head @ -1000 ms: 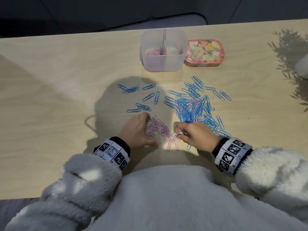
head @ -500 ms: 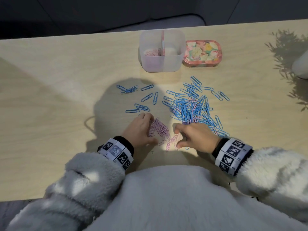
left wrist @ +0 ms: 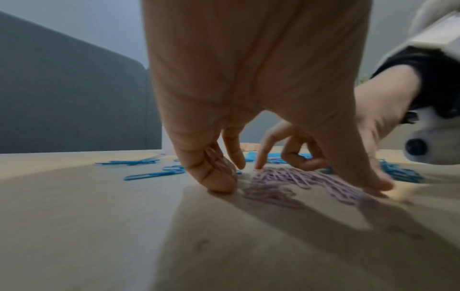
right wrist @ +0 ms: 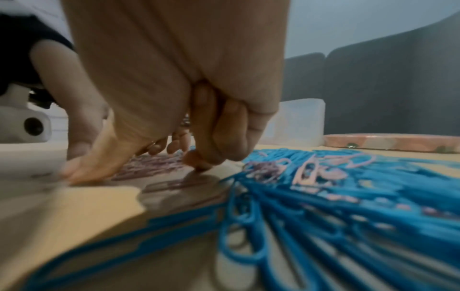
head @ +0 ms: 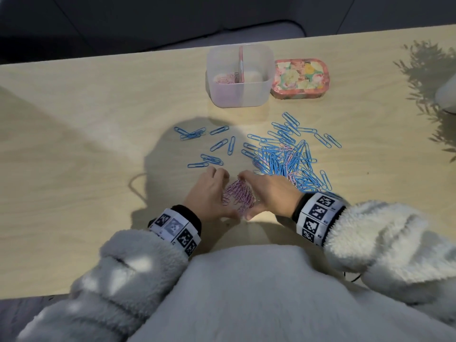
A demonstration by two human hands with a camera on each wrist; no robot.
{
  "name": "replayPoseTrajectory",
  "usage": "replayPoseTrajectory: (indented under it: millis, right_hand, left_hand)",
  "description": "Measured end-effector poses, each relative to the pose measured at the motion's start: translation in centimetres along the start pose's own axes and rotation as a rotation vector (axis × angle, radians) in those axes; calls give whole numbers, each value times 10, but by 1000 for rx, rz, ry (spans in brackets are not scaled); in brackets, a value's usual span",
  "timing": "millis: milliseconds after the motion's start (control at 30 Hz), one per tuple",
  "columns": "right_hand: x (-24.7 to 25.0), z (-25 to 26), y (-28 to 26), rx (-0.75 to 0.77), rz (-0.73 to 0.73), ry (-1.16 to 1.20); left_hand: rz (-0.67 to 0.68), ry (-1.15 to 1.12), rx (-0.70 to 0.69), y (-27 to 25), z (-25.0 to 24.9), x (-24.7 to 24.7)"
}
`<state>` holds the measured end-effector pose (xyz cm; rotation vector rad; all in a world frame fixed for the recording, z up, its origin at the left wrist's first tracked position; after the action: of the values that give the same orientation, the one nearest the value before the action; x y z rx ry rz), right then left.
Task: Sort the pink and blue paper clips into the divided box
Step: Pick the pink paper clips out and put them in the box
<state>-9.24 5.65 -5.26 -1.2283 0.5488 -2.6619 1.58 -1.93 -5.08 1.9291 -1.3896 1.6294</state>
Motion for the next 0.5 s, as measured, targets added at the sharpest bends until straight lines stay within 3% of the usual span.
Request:
replayPoseTrajectory:
  millis: [133, 300, 500]
  right_hand:
    - [-5, 5, 5, 34, -17, -28]
    - [-7, 6, 14, 49, -116, -232]
    - [-5, 14, 18, 211, -206, -374]
  left_hand:
    - [-9, 16, 25, 4, -10, -6]
    - [-17, 21, 40, 8, -7, -3]
    - [-41, 39, 22, 9, -7, 2]
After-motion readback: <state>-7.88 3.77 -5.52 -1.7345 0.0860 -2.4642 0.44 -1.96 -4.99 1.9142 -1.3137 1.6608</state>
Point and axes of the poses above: each hand's wrist, its own y-axis towards the middle knuckle, its own x-axis out of the back of the hand, z = x × y, the point moved 6 cm from there along y, towards the middle knuckle, and after that the axes turned 12 degrees about y, right-handed, at the moved point
